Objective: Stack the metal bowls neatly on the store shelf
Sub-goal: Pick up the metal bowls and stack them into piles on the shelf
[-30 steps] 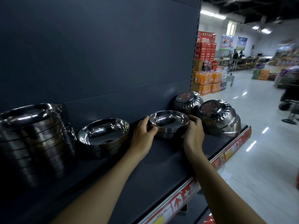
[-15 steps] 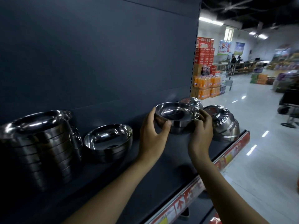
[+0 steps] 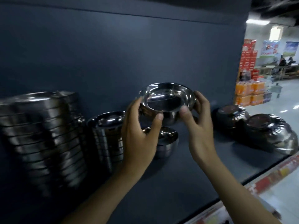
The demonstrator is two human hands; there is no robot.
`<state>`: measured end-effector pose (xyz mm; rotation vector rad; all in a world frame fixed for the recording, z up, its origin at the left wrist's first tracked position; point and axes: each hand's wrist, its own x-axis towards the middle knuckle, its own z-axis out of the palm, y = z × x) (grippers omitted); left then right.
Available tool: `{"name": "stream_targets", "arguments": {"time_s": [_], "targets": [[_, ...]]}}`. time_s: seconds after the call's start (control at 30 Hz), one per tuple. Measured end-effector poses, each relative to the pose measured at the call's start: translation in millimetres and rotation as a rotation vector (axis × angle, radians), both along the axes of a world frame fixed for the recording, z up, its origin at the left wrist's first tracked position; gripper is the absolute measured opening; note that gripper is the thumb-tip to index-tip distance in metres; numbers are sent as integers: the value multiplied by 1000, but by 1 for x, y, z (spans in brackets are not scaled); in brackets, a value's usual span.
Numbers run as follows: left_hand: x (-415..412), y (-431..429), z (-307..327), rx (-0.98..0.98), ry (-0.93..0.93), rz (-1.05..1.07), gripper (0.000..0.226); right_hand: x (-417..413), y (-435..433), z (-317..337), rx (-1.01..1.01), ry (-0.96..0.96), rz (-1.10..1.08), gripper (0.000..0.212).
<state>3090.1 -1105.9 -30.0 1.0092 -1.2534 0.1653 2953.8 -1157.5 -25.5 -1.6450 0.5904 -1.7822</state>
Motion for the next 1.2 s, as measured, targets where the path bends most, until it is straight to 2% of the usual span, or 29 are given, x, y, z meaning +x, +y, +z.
{"name": "stream_targets", "arguments": {"time_s": [0.1,0.17,0.23,0.33,0.43,0.53,0.6,0.7,0.83,1.0,1.2], "targets": [[31,22,7,-51,-37,131,57,37,14,2,14,70,91,92],[47,33,9,-61,-38,182,61,57,22,3,22,70,155,94],[61,39,8,-54,-27,203,62,73,26,4,6,65,205,89],[78,42,3,-72,-31,275,60,92,27,7,-9,99,249,71],[84,41,0,-44,-57,353,62,105,19,5,4,153,242,60],[82,40,-4,39,-116,437,62,111,11,-2,43,183,227,80],[80,40,-10,83,-181,482,63,112,8,-4,79,212,244,84],[79,42,-21,159,-280,554,63,112,5,-5,146,246,263,79],[78,46,-34,217,-369,613,58,113,-2,-14,183,326,236,60],[76,49,-37,279,-446,705,59,109,1,-23,165,397,214,68],[78,51,-37,301,-484,754,62,107,7,-20,113,468,183,66]]}}
